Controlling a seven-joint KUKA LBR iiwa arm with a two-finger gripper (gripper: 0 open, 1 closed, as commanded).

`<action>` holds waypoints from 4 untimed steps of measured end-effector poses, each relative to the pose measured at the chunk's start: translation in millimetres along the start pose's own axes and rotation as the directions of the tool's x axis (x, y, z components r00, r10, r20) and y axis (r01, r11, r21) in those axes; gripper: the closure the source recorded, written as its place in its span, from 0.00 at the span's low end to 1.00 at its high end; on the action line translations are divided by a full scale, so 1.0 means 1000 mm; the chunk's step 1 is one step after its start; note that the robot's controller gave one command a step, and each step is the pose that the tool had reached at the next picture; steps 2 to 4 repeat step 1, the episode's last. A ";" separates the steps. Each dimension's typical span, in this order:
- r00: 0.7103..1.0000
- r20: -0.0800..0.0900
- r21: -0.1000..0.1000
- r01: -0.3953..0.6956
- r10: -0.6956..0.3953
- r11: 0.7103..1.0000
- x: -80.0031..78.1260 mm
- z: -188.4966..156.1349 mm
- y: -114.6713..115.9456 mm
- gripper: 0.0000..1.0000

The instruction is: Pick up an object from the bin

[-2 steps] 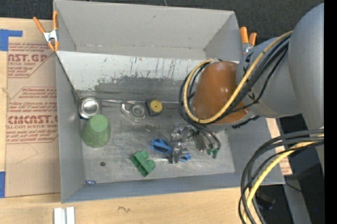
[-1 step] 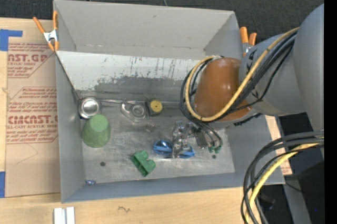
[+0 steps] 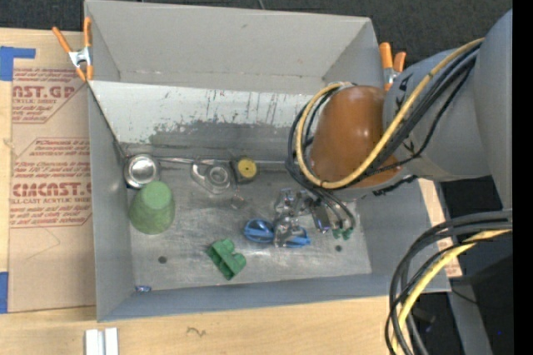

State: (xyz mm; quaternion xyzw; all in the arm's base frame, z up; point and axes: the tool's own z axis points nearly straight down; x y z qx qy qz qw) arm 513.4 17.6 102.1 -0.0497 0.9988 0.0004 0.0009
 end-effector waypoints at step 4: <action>1.000 0.008 0.001 0.000 0.000 1.000 -0.002 -0.092 0.000 1.00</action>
Offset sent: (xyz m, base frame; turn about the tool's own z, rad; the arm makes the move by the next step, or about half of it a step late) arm 0.0001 0.0002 0.0881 0.0000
